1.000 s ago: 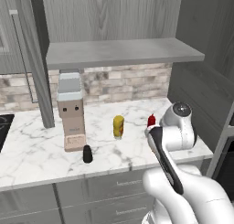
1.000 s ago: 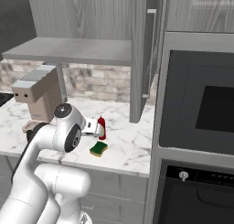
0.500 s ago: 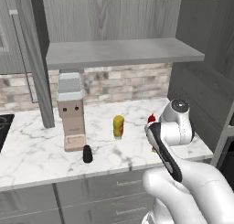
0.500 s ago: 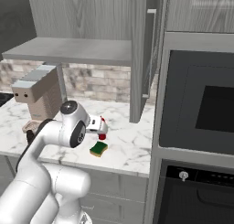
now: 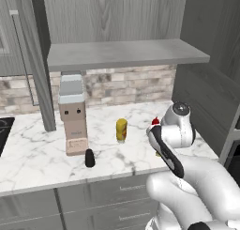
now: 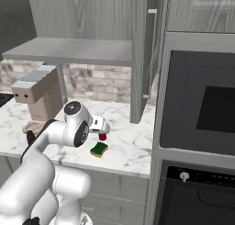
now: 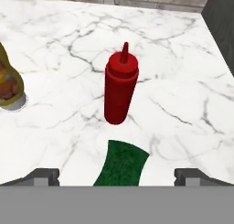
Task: There are various items on the counter. Only move the condiments/shakers into the cabinet.
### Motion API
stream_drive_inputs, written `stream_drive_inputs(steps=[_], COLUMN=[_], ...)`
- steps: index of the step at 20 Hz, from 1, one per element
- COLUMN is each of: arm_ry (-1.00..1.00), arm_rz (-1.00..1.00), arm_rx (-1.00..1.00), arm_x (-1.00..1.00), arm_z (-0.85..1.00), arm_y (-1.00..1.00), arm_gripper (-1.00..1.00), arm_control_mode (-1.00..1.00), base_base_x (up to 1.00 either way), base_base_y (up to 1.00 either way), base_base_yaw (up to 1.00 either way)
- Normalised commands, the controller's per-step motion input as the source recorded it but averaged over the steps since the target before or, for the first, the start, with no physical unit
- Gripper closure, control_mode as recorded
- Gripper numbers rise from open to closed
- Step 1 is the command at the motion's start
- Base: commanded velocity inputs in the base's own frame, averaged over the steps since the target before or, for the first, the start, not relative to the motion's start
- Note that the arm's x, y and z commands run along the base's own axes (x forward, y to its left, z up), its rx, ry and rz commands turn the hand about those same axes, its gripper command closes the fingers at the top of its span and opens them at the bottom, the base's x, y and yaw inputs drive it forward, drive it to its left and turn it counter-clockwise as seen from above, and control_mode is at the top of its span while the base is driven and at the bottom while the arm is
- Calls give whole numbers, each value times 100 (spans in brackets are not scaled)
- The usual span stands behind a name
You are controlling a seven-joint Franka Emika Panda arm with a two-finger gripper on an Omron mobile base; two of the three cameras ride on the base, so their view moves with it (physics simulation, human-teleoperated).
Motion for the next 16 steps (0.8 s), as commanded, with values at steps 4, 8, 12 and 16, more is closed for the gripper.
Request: stream_drive_inputs(steps=[4,8,12,16], arm_ry=[0,0,0,0], arm_rz=[0,0,0,0], arm_rx=[0,0,0,0], arm_x=[30,30,14,14], arm_z=[-12,-6,-10,-8], arm_y=[0,0,0,0], arm_gripper=[-100,-100,-100,-100], arm_control_mode=[-100,-100,-100,-100], base_base_x=[0,0,0,0], base_base_y=[0,0,0,0], base_base_yaw=[0,0,0,0])
